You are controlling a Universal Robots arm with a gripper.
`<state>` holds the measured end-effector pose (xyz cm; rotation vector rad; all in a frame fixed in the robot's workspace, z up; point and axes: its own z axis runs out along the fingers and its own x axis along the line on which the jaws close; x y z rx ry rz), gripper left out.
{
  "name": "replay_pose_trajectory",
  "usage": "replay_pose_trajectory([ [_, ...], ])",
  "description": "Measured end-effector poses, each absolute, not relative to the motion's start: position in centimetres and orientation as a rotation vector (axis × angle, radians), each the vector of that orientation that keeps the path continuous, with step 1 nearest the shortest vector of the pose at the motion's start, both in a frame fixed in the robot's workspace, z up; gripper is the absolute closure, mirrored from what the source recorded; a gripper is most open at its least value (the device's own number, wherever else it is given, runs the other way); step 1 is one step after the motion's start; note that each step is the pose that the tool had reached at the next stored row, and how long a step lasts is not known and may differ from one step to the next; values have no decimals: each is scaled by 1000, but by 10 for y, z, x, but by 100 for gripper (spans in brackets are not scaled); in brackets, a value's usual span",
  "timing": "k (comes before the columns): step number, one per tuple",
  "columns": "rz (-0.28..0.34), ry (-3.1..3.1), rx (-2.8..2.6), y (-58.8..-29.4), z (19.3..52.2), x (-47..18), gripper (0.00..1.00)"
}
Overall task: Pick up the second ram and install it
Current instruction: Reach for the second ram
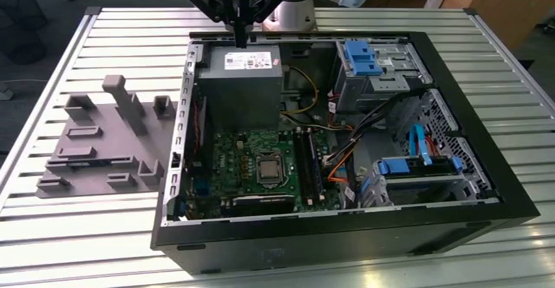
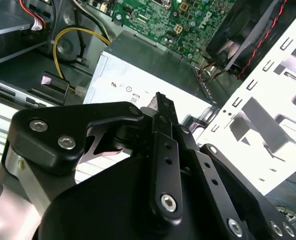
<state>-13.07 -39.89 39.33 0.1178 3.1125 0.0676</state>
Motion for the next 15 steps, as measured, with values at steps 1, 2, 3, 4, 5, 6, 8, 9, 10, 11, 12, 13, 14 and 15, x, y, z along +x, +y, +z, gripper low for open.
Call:
replay_pose_trajectory([
  [1, 68, 3113, 118, -399, 393, -131, 89],
  [2, 68, 3113, 118, -399, 393, -131, 89],
  [3, 68, 3113, 118, -399, 393, -131, 89],
  [4, 68, 3113, 118, -399, 393, -131, 89],
  [5, 68, 3112, 118, -399, 393, -131, 89],
  [6, 68, 3112, 118, -399, 393, -131, 89],
  [8, 68, 3112, 118, -399, 393, -132, 89],
  [9, 68, 3112, 118, -399, 393, -133, 89],
  [10, 68, 3112, 118, -399, 393, -134, 89],
  [11, 68, 3112, 118, -399, 393, -134, 89],
  [12, 68, 3112, 118, -399, 393, -135, 89],
  [13, 68, 3112, 118, -399, 393, -135, 89],
  [14, 68, 3112, 118, -399, 393, -136, 89],
  [15, 68, 3112, 118, -399, 393, -137, 89],
])
